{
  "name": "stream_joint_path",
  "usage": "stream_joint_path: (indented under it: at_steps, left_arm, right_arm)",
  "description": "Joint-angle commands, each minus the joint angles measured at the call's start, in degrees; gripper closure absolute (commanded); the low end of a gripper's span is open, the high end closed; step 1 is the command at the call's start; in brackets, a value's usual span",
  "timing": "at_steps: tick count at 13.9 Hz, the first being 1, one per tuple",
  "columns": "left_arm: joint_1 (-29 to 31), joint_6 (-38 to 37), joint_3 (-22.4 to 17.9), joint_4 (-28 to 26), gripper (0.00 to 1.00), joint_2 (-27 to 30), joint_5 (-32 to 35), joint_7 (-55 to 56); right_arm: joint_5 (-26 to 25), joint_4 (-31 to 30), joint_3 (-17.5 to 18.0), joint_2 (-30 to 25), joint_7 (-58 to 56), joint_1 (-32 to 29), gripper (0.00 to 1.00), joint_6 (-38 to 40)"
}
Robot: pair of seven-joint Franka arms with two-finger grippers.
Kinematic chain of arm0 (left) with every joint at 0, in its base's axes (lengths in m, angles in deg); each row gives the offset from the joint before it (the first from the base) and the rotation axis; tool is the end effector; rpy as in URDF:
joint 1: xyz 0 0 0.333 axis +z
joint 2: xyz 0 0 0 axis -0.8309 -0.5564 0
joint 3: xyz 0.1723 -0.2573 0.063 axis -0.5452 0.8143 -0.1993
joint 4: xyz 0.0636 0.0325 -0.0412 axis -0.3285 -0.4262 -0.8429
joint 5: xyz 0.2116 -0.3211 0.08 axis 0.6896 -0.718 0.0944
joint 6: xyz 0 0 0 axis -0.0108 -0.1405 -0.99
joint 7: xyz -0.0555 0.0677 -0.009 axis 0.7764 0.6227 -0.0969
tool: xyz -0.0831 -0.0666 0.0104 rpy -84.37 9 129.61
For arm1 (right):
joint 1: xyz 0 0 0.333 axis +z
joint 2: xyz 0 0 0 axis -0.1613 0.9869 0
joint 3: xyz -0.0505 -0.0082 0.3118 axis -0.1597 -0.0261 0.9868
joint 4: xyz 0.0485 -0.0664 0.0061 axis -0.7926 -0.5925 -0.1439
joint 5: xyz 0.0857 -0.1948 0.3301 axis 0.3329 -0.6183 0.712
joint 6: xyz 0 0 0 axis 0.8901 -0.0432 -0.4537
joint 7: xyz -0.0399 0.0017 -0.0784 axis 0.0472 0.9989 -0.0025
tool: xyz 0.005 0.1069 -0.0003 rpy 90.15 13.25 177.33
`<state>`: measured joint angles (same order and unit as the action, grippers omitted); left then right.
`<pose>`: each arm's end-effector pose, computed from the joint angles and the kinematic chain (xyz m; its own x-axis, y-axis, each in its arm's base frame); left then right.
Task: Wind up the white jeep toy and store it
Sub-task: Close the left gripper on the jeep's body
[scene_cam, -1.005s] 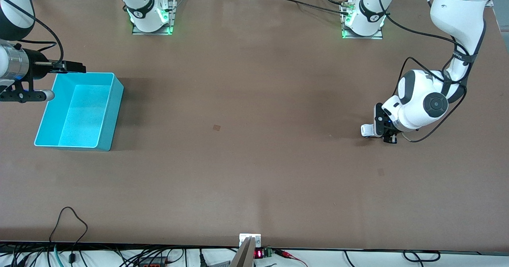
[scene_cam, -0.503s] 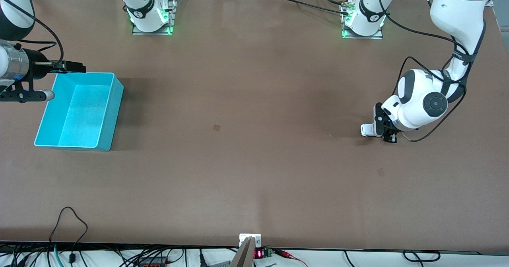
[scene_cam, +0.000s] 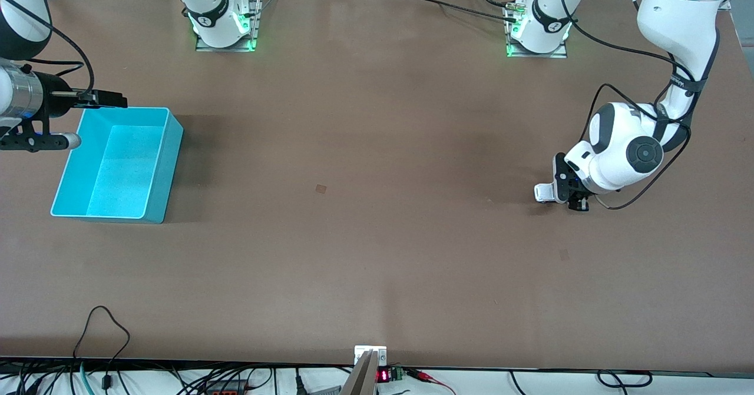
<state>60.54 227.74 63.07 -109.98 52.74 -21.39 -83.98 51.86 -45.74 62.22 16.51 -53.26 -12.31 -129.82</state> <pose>0.5663 0.0054 0.1888 -0.0023 -0.9998 -0.0207 -0.9962 0.0004 0.0868 0.5492 -0.0349 0.5087 0.9119 0.0020 -0.4104 -0.0068 -0.9998 -0.0200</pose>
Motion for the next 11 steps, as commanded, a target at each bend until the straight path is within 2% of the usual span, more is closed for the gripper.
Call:
stream_joint_path:
  at_steps: [1, 11]
  left_arm:
    - [0.40, -0.25, 0.22, -1.77, 0.62, 1.16, 1.34, 2.04]
    - [1.02, 0.10, 0.31, -1.77, 0.62, -0.51, 1.52, -0.58]
  right_arm:
    - [0.38, 0.68, 0.16, 0.09, -1.52, -0.57, 0.00, 1.10]
    - [0.38, 0.59, 0.24, 0.18, -2.58, -0.49, 0.00, 1.10]
